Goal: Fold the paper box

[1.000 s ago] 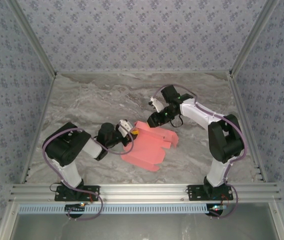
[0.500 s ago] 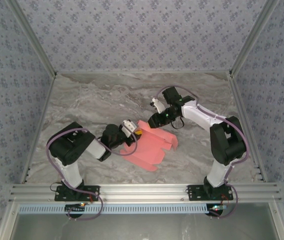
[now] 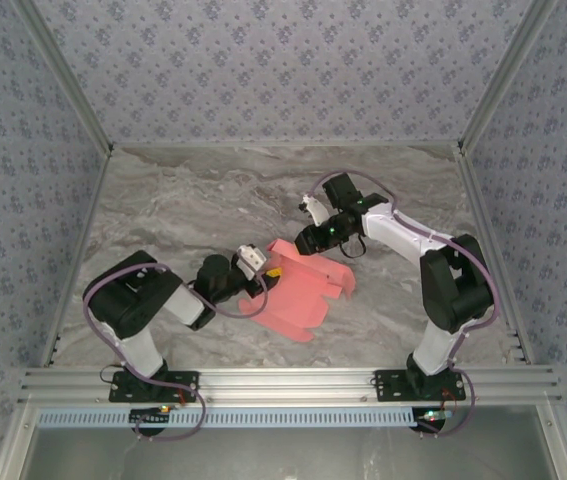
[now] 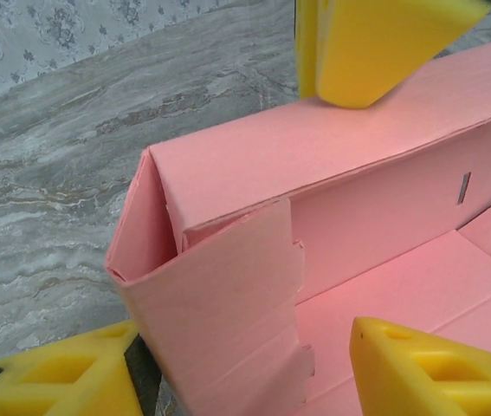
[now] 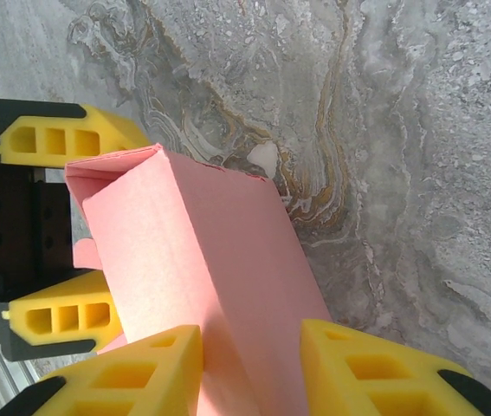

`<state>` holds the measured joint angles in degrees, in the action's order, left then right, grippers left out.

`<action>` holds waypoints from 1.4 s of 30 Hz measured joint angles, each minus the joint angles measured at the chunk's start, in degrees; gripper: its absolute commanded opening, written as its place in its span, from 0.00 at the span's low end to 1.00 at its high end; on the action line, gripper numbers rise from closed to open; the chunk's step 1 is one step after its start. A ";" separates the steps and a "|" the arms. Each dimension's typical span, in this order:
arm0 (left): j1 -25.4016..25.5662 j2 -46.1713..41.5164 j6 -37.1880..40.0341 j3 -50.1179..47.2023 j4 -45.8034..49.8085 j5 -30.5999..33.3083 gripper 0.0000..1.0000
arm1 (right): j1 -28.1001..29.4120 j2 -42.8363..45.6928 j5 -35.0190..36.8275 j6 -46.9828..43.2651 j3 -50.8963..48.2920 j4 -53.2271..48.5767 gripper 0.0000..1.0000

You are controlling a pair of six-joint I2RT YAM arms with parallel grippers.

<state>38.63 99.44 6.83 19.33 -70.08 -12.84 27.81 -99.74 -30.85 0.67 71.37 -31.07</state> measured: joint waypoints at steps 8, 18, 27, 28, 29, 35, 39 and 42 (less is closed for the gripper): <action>-1.62 -2.05 0.55 -0.35 1.55 -0.57 0.46 | 0.15 0.00 0.02 0.00 0.00 0.07 0.37; -2.25 1.88 0.61 1.84 0.90 -0.70 0.37 | 0.63 0.09 -0.02 0.02 -0.28 0.57 0.37; -1.09 4.17 0.90 3.39 -0.33 2.38 0.28 | 0.68 1.03 -1.14 0.68 -2.71 3.80 0.37; -0.83 4.42 1.09 3.61 -0.46 2.89 0.28 | 0.68 1.09 -1.38 0.70 -2.91 4.04 0.37; -0.57 4.79 1.27 3.80 -0.74 3.37 0.28 | 0.68 1.09 -1.49 0.90 -2.97 4.22 0.37; 1.68 7.30 1.77 4.90 -3.37 8.17 0.31 | 0.68 1.09 -1.49 1.55 -3.10 4.61 0.37; 3.06 7.58 2.34 4.09 -5.29 11.06 0.39 | 0.68 1.09 -1.51 1.75 -3.10 4.61 0.37; 3.17 6.67 3.02 2.51 -5.51 11.76 0.39 | 0.68 1.09 -1.53 1.75 -3.10 4.61 0.37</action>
<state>41.80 106.10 9.85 21.85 -75.59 -1.08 28.49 -98.65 -32.38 2.42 68.27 -26.46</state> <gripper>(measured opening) 0.391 0.371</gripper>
